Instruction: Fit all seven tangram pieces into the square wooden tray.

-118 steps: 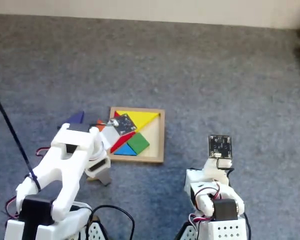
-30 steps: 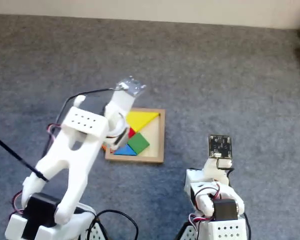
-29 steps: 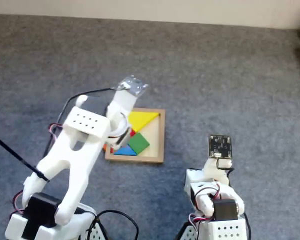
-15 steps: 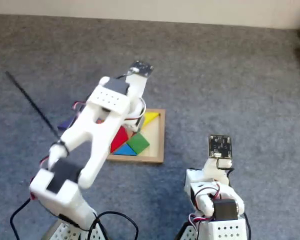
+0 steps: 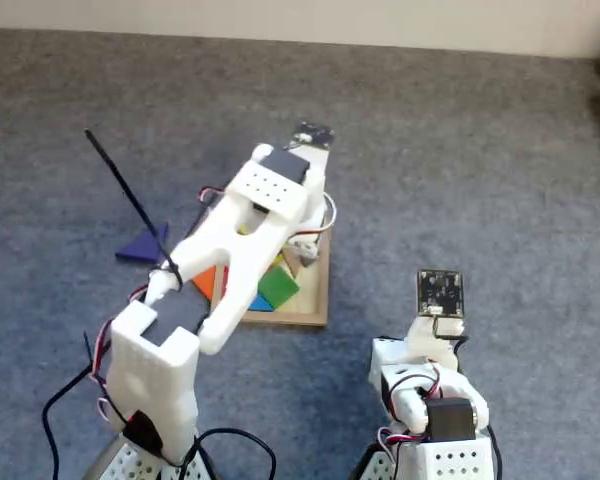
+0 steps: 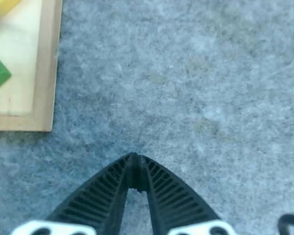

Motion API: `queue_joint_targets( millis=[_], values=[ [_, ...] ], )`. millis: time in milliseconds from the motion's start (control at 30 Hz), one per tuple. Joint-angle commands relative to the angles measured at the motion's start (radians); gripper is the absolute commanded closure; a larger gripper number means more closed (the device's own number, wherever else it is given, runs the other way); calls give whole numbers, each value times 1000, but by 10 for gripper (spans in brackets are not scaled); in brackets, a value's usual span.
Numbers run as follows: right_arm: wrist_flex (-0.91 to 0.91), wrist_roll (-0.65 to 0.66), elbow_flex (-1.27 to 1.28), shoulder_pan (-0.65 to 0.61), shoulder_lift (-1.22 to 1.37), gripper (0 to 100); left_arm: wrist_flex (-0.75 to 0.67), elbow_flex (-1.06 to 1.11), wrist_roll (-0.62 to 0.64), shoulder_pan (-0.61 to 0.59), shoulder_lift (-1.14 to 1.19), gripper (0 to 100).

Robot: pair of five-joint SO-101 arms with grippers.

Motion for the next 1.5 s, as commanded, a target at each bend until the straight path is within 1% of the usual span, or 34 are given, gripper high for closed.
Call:
queue_joint_targets(
  millis=[0,200,467,633,767,833,900,967,1167,1300,1467],
  values=[
    [2,-6,133,-10,-16,994,6,-51,54,15,7,780],
    [2,-6,133,-10,-16,994,6,-51,61,13,12,716],
    [2,-6,133,-10,-16,994,2,-74,54,5,19,712],
    [2,-6,133,-10,-16,994,3,-51,-71,-10,21,713],
    [2,-6,133,-10,-16,994,-2,-25,-84,-54,21,713],
    [2,-6,133,-10,-16,994,-2,-15,-115,-71,21,713],
    [2,-6,133,-10,-16,994,6,-13,-135,-73,12,731],
    [2,-6,131,-10,-16,994,6,-13,-138,-62,10,771],
    [2,-6,131,-10,-16,994,6,-36,-138,45,-13,840],
    [2,-6,131,-10,-16,994,-2,-35,-137,108,-19,902],
    [2,-6,131,-10,-16,994,-49,-27,-137,99,50,909]
  ],
)
